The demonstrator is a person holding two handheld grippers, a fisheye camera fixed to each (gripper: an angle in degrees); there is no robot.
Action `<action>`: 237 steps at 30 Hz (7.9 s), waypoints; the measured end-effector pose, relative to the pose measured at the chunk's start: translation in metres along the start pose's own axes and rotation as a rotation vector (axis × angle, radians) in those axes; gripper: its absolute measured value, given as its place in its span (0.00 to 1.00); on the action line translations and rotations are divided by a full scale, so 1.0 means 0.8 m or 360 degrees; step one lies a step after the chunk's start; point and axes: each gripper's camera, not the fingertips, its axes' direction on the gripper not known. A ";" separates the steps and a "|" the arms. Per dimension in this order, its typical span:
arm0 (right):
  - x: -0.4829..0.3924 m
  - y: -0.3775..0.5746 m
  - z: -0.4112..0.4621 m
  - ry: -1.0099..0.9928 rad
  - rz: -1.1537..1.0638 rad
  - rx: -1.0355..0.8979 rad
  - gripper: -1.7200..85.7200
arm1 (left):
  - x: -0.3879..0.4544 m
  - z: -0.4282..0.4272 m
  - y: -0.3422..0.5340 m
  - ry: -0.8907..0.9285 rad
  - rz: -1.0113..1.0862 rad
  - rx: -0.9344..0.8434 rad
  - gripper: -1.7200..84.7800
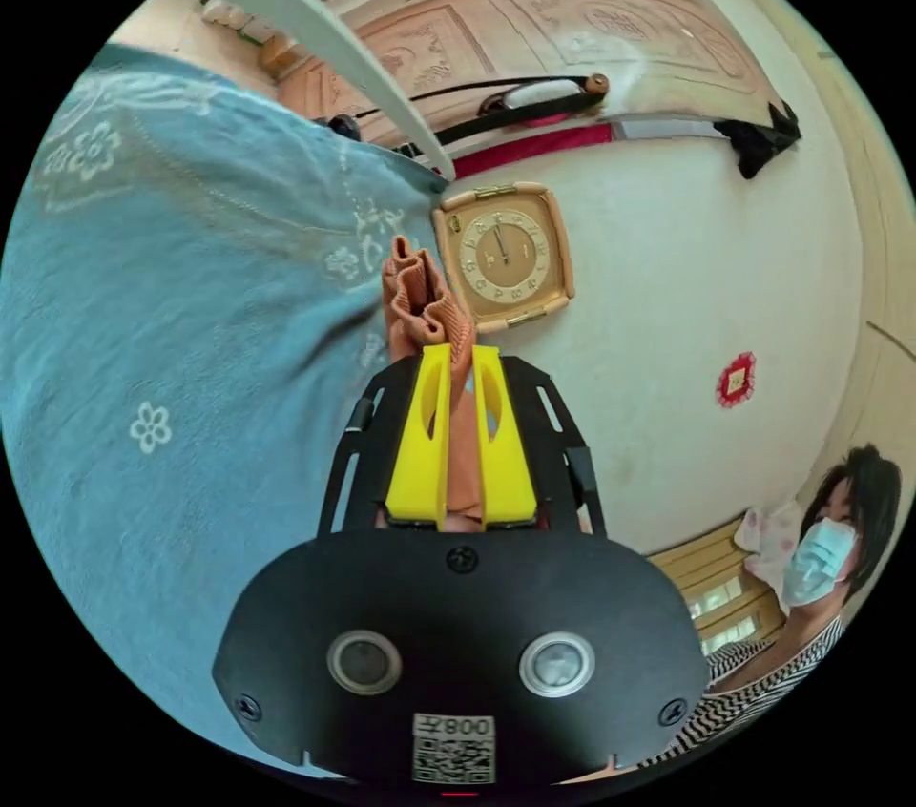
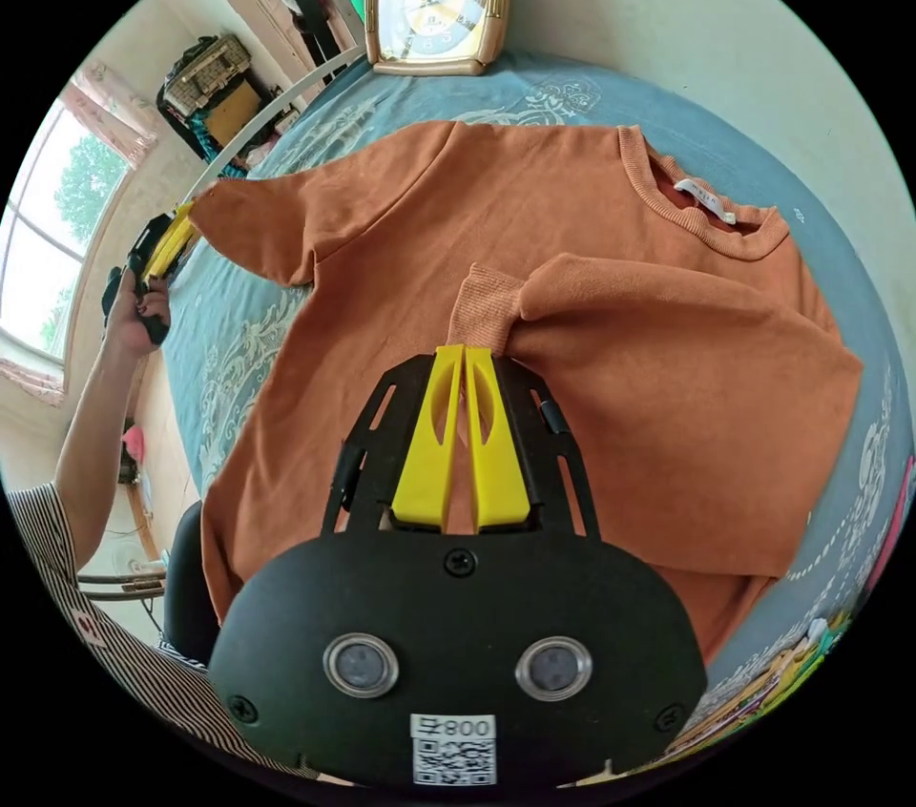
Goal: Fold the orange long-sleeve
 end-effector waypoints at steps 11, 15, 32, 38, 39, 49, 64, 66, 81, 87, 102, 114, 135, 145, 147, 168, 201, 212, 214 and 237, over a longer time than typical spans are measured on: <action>0.156 0.033 -0.109 -0.0995 0.0328 0.0493 0.10 | 0.261 0.181 0.178 -0.0003 0.1173 -0.0801 0.06; 0.195 0.014 -0.111 -0.1166 0.0376 0.0499 0.14 | 0.283 0.209 0.247 -0.0085 0.1308 -0.0925 0.05; 0.273 -0.040 -0.145 -0.1221 0.0287 0.0387 0.08 | 0.435 0.256 0.438 -0.0605 0.2157 -0.0758 0.05; 0.324 -0.016 -0.202 -0.1173 0.0194 0.0471 0.10 | 0.485 0.275 0.501 -0.0530 0.2357 -0.0623 0.05; 0.340 -0.005 -0.209 -0.1163 0.0205 0.0486 0.11 | 0.489 0.278 0.509 -0.0518 0.2370 -0.0620 0.05; 0.467 0.128 -0.169 -0.1190 0.0552 0.0457 0.15 | 0.469 0.357 0.628 -0.0455 0.2380 -0.0958 0.06; 0.548 0.183 -0.160 -0.1016 0.0721 0.0460 0.19 | 0.453 0.401 0.617 -0.0309 0.2142 -0.1108 0.11; 0.554 0.187 -0.162 -0.1049 0.0727 0.0489 0.19 | 0.440 0.379 0.589 -0.0413 0.2047 -0.1024 0.11; 0.552 0.165 -0.211 -0.1034 0.0659 0.0515 0.19 | 0.321 0.344 0.435 -0.0979 0.1682 -0.0941 0.13; 0.536 0.179 -0.235 -0.1085 0.0631 0.0601 0.19 | 0.317 0.366 0.422 -0.1096 0.1808 -0.1000 0.06; 0.487 0.231 -0.252 -0.0922 0.0755 0.0592 0.17 | 0.341 0.358 0.430 -0.0524 0.1627 -0.0934 0.02; 0.324 0.187 -0.225 -0.0641 0.0281 0.0062 0.13 | 0.304 0.387 0.478 -0.0576 0.1676 -0.1246 0.02; 0.290 0.161 -0.304 -0.0376 0.0471 0.0143 0.04 | 0.291 0.409 0.558 -0.0284 0.1735 -0.1579 0.02; 0.183 0.204 -0.351 -0.0289 0.0238 0.0041 0.04 | 0.282 0.371 0.563 -0.0380 0.1766 -0.1538 0.02; 0.200 0.217 -0.364 -0.0463 0.0368 0.0116 0.04 | 0.284 0.358 0.557 -0.0382 0.1745 -0.1506 0.02; 0.140 0.580 -0.632 -0.0730 0.0910 0.0263 0.02 | 0.174 -0.053 0.411 -0.0541 0.0791 -0.1328 0.05; -0.013 0.848 -0.783 -0.0444 0.1057 0.0013 0.10 | 0.110 -0.206 0.523 -0.1067 0.0594 -0.1817 0.07; -0.023 0.823 -0.755 -0.0543 0.0950 -0.0333 0.12 | 0.100 -0.290 0.506 -0.0799 0.0327 -0.1739 0.05; -0.023 0.820 -0.758 -0.0565 0.0931 -0.0360 0.13 | 0.100 -0.299 0.505 -0.0796 0.0331 -0.1741 0.05; -0.040 0.812 -0.800 -0.0860 0.0836 -0.0338 0.05 | 0.097 -0.418 0.485 -0.0649 0.0249 -0.1694 0.04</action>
